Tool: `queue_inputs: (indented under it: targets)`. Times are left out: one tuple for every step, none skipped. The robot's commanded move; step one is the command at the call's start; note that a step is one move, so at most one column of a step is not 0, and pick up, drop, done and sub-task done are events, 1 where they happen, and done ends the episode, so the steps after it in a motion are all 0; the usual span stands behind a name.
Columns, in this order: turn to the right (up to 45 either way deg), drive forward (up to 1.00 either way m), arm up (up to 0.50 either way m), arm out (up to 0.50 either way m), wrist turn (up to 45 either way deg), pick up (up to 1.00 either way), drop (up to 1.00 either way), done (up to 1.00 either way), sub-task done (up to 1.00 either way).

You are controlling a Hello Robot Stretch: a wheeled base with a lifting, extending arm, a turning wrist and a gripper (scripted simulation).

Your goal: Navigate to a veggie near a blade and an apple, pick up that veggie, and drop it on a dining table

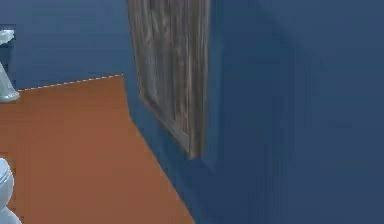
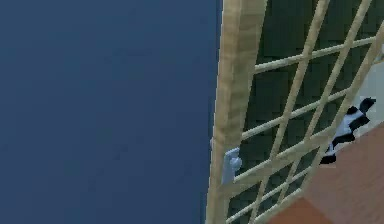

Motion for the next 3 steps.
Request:
queue_inputs:
  targets:
    - [-45.0,0.0,0.0,0.0,0.0,0.0,0.0,0.0,0.0]
    - [-45.0,0.0,0.0,0.0,0.0,0.0,0.0,0.0,0.0]
    - [-27.0,0.0,0.0,0.0,0.0,0.0,0.0,0.0,0.0]
